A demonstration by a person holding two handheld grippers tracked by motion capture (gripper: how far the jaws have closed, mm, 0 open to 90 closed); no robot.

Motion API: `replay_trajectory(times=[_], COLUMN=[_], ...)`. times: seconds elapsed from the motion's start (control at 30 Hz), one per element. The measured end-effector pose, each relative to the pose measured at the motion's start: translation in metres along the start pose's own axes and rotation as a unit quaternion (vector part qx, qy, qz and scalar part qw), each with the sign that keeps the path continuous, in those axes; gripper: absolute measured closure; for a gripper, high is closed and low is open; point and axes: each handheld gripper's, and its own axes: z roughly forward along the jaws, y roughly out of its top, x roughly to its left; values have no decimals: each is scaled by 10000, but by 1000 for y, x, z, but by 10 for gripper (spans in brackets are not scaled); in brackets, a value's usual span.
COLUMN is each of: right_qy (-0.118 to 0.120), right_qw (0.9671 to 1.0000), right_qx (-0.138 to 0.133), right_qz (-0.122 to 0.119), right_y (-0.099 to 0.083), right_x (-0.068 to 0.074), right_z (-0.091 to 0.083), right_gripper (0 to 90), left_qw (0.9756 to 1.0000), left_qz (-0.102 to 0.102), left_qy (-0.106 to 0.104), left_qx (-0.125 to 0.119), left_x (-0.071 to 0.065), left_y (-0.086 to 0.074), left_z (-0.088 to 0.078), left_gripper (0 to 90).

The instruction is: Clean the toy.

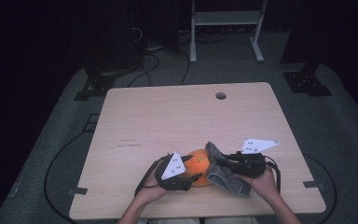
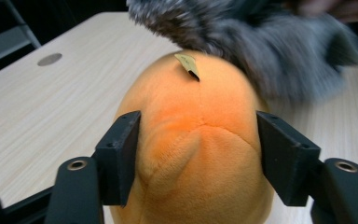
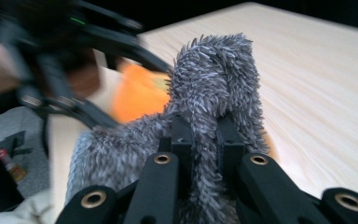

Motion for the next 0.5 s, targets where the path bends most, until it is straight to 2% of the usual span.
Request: replay_trajectory(times=[0.03, 0.13, 0.2, 0.3, 0.4, 0.5], right_qy=[-19, -101, -10, 79, 36, -39], right_qw=[9999, 9994, 9997, 9998, 9996, 9985], right_qx=[41, 177, 26, 8, 155, 293], right_qz=[157, 289, 233, 171, 246, 462], right_y=[-5, -10, -7, -4, -10, -17], right_x=[-6, -14, -11, -8, -14, -21], right_z=[0, -3, -3, 2, 3, 2], right_gripper=[808, 808, 808, 808, 808, 808], left_qw=[10000, 9999, 9999, 9997, 9996, 9995], left_qz=[-5, -3, -44, -63, -107, -34], left_qy=[-36, -83, -110, -155, -187, -208], left_qx=[16, 68, 81, 159, 186, 223], left_x=[1, 3, 4, 7, 8, 6], left_y=[-2, -7, -8, -8, -9, -7], left_z=[-1, -3, -3, -6, -7, -5], left_gripper=[361, 375, 376, 374, 371, 368])
